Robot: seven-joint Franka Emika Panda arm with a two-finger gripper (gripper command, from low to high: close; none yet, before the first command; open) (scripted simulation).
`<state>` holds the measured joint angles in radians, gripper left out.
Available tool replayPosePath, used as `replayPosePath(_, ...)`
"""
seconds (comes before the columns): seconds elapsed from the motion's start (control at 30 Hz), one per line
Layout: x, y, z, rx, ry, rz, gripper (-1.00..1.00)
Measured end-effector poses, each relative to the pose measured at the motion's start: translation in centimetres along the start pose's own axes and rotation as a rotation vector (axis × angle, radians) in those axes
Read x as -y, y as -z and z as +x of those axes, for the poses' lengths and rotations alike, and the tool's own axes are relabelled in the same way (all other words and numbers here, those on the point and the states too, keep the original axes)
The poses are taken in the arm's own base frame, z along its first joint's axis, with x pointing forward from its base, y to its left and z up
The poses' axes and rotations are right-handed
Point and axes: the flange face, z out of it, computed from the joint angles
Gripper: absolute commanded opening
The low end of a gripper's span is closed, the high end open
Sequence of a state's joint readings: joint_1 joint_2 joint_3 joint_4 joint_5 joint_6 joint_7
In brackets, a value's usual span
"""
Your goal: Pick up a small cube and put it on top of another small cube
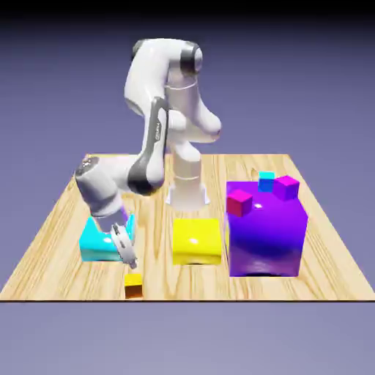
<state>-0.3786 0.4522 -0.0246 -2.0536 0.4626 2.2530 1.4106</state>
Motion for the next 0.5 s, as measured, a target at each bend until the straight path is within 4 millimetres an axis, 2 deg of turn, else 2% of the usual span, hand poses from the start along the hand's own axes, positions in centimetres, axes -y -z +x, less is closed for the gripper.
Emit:
replayPosePath(0.03, 0.6, -0.9, 0.9, 0.018, -0.051, -0.030, 0.00)
replayPosePath(0.1, 0.9, -1.3, 1.3, 0.026, -0.071, -0.042, 0.00)
replayPosePath(0.2, 1.1, -7.4, 1.7, 0.026, -0.071, -0.042, 0.00)
replayPosePath(0.23, 1.1, -8.1, 1.7, 0.026, -0.071, -0.042, -1.00)
replayPosePath(0.3, 1.1, -8.1, 1.7, 0.026, -0.071, -0.042, -1.00)
replayPosePath(0.4, 0.9, -2.0, 1.3, 0.028, -0.071, -0.041, -1.00)
replayPosePath(0.43, 1.3, 0.7, 0.8, 0.035, -0.044, -0.013, -1.00)
replayPosePath(0.5, -0.6, 2.6, -6.5, 0.046, 0.126, -0.049, -1.00)
